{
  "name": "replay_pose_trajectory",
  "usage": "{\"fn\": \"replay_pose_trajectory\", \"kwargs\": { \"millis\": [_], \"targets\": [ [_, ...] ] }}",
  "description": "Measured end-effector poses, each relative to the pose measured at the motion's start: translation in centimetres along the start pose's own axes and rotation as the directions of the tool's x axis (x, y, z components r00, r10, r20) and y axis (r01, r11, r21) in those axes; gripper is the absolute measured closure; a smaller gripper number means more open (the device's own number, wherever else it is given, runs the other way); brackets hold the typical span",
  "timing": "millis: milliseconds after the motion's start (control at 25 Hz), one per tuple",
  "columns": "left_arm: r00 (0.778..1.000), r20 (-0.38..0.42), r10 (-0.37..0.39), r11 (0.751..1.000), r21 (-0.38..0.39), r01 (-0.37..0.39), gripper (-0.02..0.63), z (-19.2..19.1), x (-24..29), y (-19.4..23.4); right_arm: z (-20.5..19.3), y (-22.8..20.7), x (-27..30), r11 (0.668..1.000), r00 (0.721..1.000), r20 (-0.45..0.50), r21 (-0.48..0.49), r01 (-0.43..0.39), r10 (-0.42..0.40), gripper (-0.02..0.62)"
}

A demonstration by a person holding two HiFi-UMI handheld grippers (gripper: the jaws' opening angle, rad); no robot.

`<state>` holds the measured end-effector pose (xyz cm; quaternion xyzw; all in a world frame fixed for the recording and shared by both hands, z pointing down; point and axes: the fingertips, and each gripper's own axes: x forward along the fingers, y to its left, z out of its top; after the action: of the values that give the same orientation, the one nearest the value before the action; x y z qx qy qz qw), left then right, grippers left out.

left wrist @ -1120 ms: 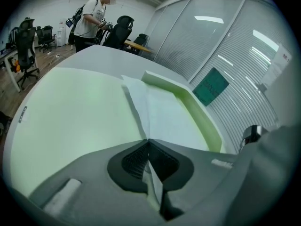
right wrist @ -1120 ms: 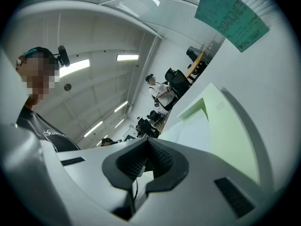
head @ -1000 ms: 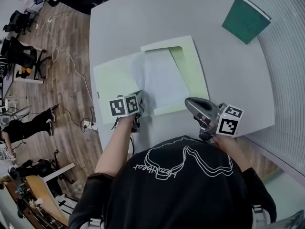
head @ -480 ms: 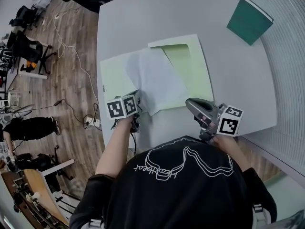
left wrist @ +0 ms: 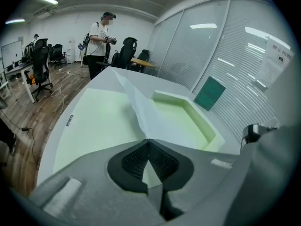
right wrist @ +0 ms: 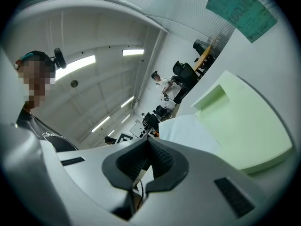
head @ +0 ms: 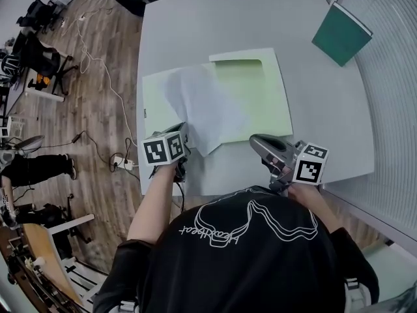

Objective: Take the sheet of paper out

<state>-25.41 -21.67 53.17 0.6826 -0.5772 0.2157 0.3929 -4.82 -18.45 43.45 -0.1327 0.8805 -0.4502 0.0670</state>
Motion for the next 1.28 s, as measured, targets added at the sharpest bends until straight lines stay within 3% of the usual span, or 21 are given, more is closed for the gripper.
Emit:
{"fn": "replay_pose_trajectory", "kwargs": {
  "millis": [400,640,1000,1280],
  "targets": [
    [0.990,0.136,0.047,0.998,0.031,-0.051,0.594,0.8,-4.5,1.6,-2.2,1.9,1.0,0.999,0.999,-0.040,-0.012,-0.033,0.032,0.586],
    [0.973,0.229,0.022,0.997,0.072,-0.039,0.594,2.1,-7.9,-0.2,-1.8,3.1,1.3,0.997,0.998,-0.046,-0.055,-0.050,0.047,0.586],
    [0.936,0.346,-0.066,0.986,0.165,0.008,0.594,3.1,-12.7,-3.0,-1.6,4.4,1.0,0.991,0.998,-0.036,-0.122,-0.061,0.057,0.586],
    [0.905,0.386,-0.181,0.968,0.232,0.095,0.594,1.3,-17.9,-6.2,-2.3,8.6,-0.2,0.971,0.998,-0.019,-0.228,-0.069,0.067,0.586]
  ]
}}
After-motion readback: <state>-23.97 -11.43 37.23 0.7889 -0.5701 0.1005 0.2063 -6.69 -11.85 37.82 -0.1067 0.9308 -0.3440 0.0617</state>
